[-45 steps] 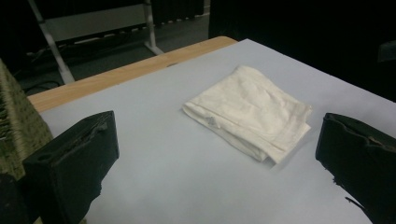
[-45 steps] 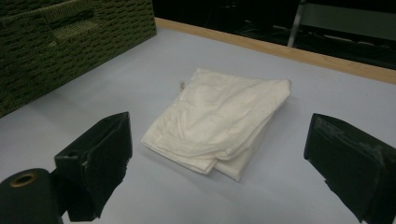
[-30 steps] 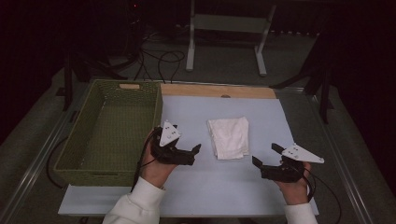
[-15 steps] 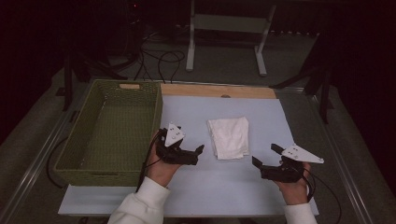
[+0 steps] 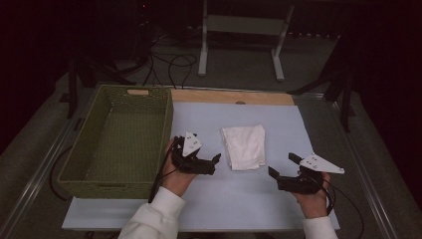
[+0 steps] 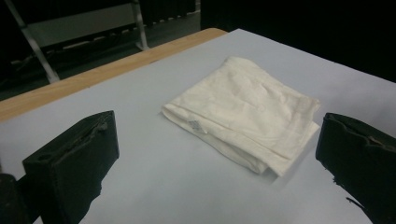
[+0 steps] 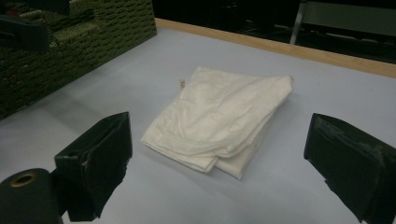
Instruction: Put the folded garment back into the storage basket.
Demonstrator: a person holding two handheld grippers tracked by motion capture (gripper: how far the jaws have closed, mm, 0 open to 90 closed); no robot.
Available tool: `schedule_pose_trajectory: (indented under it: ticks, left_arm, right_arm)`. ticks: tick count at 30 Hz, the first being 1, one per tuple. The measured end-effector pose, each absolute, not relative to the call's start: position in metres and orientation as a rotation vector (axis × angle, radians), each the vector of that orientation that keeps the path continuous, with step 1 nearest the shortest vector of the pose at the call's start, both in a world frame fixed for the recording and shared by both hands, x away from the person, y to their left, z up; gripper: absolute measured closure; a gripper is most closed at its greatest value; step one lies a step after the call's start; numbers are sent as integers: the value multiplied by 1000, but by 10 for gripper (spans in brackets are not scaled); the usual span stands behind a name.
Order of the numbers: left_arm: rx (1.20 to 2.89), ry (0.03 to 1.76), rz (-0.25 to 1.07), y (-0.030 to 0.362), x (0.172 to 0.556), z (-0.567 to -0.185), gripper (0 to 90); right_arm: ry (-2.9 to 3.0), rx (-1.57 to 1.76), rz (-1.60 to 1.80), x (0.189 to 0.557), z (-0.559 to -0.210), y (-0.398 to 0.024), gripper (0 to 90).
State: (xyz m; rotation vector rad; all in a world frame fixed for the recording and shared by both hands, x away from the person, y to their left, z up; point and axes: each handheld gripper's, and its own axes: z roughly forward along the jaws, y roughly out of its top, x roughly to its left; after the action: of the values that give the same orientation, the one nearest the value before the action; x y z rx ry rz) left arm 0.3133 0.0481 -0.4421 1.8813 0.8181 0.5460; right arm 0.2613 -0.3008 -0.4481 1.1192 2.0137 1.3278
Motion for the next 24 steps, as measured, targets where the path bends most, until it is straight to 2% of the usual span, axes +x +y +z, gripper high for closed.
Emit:
schedule_pose_trajectory:
  ticks: [10,24]
  left_arm:
    - [1884,790,507,38,324,-453,1]
    - [1902,883,439,31,342,-466,1]
  right_arm:
    - [2025,1122,1315,266,-450,-301,79]
    - [2039,1120,1300,276,-451,-299,79]
